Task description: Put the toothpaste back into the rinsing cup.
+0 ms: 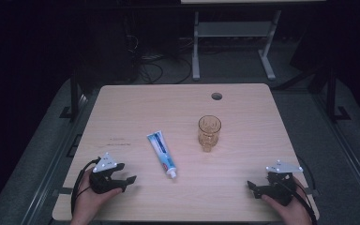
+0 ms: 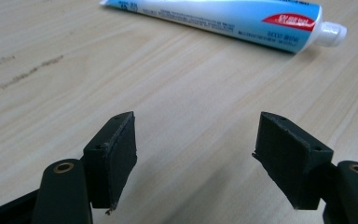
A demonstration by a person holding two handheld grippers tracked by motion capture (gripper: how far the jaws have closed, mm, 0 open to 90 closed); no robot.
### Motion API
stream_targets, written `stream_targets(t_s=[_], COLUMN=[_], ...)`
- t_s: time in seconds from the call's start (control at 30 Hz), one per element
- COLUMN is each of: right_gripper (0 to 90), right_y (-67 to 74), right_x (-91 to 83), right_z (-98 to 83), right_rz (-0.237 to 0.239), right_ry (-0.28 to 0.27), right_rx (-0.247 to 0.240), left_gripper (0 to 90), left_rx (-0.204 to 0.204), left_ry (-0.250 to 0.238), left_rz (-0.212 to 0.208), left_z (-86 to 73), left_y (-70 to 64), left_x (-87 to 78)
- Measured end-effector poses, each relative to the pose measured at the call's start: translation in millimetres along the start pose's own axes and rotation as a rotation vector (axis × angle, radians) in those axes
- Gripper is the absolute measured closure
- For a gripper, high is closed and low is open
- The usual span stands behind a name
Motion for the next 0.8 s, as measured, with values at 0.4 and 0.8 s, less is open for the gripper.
stream_targets(t_s=[0.4, 0.8], right_gripper=[0.8, 0.8], right_y=[0.0, -0.1], right_x=[0.0, 0.2], right_z=[0.0, 0.1], right_rz=[0.000, 0.000], right_ry=[0.000, 0.000], right_rx=[0.000, -0.001], left_gripper=[29.0, 30.6], left_rx=[0.008, 0.017], left_ry=[-0.011, -0.036], left_rz=[-0.024, -0.051], left_z=[22.4, 42.9], left_y=[-0.3, -2.8], left_x=[7.5, 16.0])
Point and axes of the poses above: each handheld gripper's, and its own axes: x roughly forward along the jaws, z roughly out of its top, y roughly to its left, the point moved 5 cm from there along x, roughly forward along the jaws, and after that the axes turned 14 degrees about -z, right-handed, at the moved point
